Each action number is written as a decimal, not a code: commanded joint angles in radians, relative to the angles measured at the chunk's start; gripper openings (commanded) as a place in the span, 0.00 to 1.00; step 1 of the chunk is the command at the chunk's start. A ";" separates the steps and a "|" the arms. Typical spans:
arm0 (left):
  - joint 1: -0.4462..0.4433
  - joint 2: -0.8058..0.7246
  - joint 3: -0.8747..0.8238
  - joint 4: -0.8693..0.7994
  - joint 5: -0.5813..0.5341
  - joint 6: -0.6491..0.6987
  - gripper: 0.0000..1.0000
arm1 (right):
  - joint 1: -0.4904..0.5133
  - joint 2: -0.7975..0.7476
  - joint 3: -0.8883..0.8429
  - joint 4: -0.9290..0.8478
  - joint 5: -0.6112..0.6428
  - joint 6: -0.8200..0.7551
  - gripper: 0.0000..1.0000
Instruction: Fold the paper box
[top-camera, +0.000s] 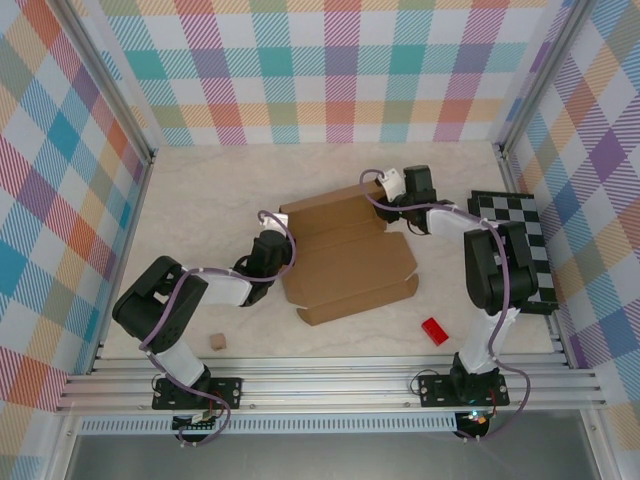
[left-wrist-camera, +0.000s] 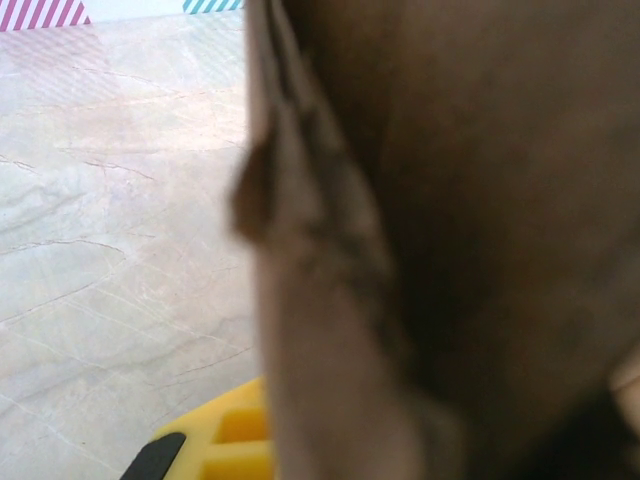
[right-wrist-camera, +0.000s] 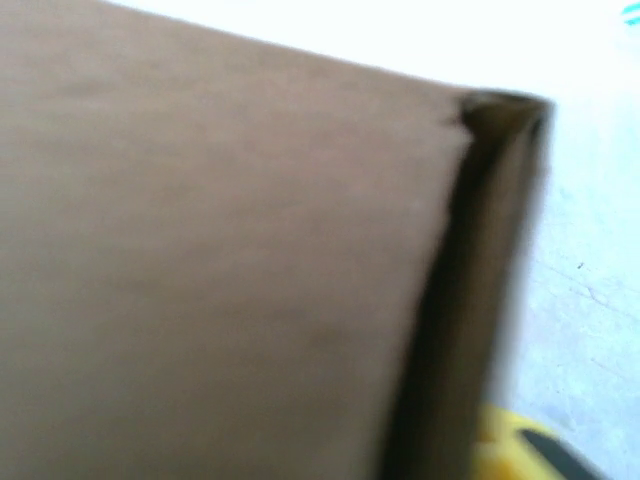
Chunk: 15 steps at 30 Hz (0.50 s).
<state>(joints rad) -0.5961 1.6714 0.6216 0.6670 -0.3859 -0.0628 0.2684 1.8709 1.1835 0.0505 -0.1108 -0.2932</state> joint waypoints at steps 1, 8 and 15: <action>-0.036 0.033 0.003 -0.078 0.047 -0.006 0.00 | 0.041 -0.019 0.032 -0.014 0.190 0.131 0.04; -0.036 0.039 0.073 -0.162 -0.016 -0.098 0.00 | 0.200 -0.004 0.024 -0.059 0.591 0.280 0.00; -0.036 0.032 0.100 -0.195 -0.044 -0.090 0.00 | 0.196 -0.007 -0.016 -0.176 0.680 0.488 0.09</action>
<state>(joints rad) -0.6083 1.6806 0.7048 0.5266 -0.4541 -0.1493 0.4549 1.8709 1.2041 -0.0284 0.4557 0.1169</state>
